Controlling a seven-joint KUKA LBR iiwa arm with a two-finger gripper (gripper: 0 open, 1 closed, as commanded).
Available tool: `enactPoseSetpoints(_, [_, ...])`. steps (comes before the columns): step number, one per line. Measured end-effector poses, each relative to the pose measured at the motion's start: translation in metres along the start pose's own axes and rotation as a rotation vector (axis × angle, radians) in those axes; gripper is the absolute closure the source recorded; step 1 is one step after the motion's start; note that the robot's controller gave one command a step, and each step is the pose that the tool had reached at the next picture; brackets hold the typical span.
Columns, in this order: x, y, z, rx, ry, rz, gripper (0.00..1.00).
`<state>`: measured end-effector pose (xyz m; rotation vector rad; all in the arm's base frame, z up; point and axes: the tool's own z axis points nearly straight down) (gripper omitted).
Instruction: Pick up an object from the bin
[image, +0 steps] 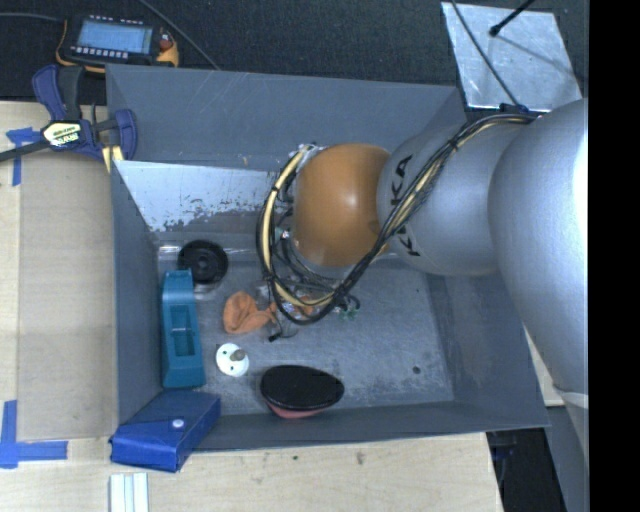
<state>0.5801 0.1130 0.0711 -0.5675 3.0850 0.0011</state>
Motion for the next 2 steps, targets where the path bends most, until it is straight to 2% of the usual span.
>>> enactPoseSetpoints(1, [0.0,0.0,0.0,0.0,0.0,0.001,1.0])
enactPoseSetpoints(2, [0.007,-0.029,-0.171,0.003,-0.005,-0.046,1.0])
